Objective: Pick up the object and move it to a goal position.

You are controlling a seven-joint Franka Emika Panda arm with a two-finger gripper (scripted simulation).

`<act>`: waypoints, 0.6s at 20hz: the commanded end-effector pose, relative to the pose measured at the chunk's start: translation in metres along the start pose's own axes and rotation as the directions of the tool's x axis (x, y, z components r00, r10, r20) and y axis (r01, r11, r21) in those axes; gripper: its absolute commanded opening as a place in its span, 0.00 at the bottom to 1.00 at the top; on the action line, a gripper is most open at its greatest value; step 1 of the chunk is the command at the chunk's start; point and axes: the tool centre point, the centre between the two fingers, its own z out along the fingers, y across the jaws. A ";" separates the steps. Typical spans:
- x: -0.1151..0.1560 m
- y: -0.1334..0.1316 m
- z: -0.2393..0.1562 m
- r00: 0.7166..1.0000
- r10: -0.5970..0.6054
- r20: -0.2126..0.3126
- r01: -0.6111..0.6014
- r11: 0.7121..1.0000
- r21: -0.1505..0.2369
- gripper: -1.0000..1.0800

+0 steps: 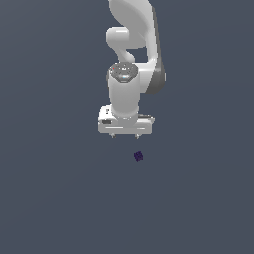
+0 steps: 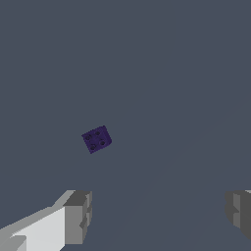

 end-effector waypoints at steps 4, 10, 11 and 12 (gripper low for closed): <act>0.001 -0.002 0.000 1.000 -0.011 0.000 0.011 1.000 0.000 0.96; 0.003 -0.016 -0.002 0.998 -0.063 0.003 0.063 0.998 0.003 0.96; 0.003 -0.017 -0.003 0.998 -0.066 0.003 0.066 0.998 0.003 0.96; 0.003 -0.017 -0.003 0.998 -0.067 0.003 0.067 0.998 0.004 0.96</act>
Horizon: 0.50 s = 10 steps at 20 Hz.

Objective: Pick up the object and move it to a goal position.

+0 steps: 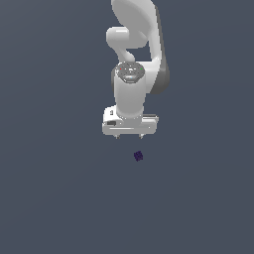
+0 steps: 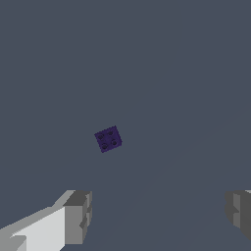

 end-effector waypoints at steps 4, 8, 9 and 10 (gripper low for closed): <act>0.000 -0.001 0.000 1.000 -0.006 0.000 0.006 1.000 0.000 0.96; 0.003 -0.004 0.007 0.999 -0.038 -0.001 0.038 0.999 -0.002 0.96; 0.004 -0.006 0.010 0.999 -0.050 -0.002 0.050 0.999 -0.003 0.96; 0.005 -0.008 0.014 0.998 -0.065 -0.002 0.065 0.998 -0.003 0.96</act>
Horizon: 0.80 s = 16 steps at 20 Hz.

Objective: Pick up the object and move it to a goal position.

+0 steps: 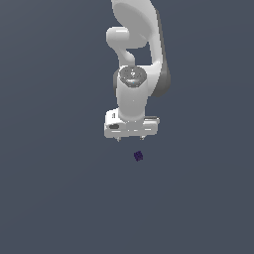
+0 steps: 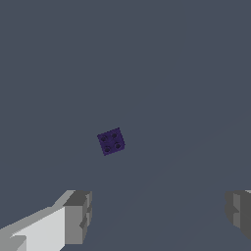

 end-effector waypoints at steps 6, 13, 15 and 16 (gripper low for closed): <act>0.011 -0.017 0.035 0.989 -0.145 -0.005 0.145 0.989 -0.006 0.96; 0.020 -0.035 0.070 0.958 -0.285 -0.012 0.285 0.958 -0.007 0.96; 0.021 -0.038 0.075 0.951 -0.308 -0.014 0.308 0.951 -0.007 0.96; 0.021 -0.039 0.077 0.949 -0.316 -0.014 0.316 0.949 -0.007 0.96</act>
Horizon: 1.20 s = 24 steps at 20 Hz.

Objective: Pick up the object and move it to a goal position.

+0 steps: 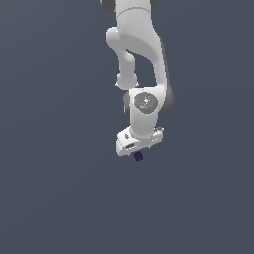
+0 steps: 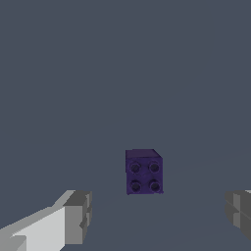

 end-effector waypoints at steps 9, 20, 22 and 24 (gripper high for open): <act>0.002 -0.003 0.013 1.000 -0.028 -0.002 0.028 1.000 0.001 0.96; 0.002 -0.004 0.057 0.999 -0.033 -0.003 0.033 0.999 0.000 0.96; 0.003 -0.003 0.058 0.999 -0.033 -0.003 0.033 0.999 0.000 0.96; 0.003 -0.003 0.058 0.999 -0.033 -0.003 0.033 0.999 0.000 0.00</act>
